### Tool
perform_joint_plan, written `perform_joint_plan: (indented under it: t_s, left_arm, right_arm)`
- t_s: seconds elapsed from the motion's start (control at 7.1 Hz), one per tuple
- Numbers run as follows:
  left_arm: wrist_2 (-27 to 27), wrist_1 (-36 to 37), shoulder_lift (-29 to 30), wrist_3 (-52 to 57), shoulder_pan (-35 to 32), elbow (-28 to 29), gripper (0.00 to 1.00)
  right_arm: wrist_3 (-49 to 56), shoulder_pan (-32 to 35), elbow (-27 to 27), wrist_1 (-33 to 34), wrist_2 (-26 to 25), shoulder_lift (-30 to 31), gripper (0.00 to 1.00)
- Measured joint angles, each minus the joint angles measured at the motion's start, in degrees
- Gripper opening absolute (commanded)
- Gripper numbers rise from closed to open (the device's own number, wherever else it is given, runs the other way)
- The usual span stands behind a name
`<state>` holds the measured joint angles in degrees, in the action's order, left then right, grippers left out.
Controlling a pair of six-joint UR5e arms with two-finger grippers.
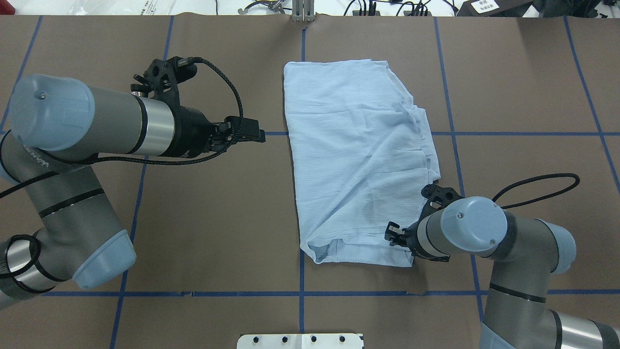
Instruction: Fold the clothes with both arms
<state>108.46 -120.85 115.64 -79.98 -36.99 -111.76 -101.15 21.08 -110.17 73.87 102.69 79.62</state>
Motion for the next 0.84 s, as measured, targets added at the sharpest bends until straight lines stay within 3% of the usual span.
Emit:
perform_joint_plan:
  t_s: [0.14,0.28,0.42,0.7,0.84]
  left_arm:
    - [0.0,0.0,0.0,0.0,0.0,0.0,1.0]
    - [0.0,0.0,0.0,0.0,0.0,0.0,1.0]
    - [0.0,0.0,-0.1,0.0,0.1,0.0,1.0]
    - [0.0,0.0,-0.1,0.0,0.1,0.1,1.0]
    - [0.0,0.0,-0.1,0.0,0.1,0.1,1.0]
  right_arm:
    - [0.0,0.4,0.0,0.6,0.2,0.1,0.59]
    - [0.1,0.8,-0.1,1.3,0.5,0.1,0.53]
    - [0.0,1.0,-0.1,1.7,0.6,0.2,0.39]
    - [0.0,1.1,-0.1,1.9,0.6,0.1,0.01]
    - [0.0,1.1,-0.1,2.0,0.6,0.1,0.0]
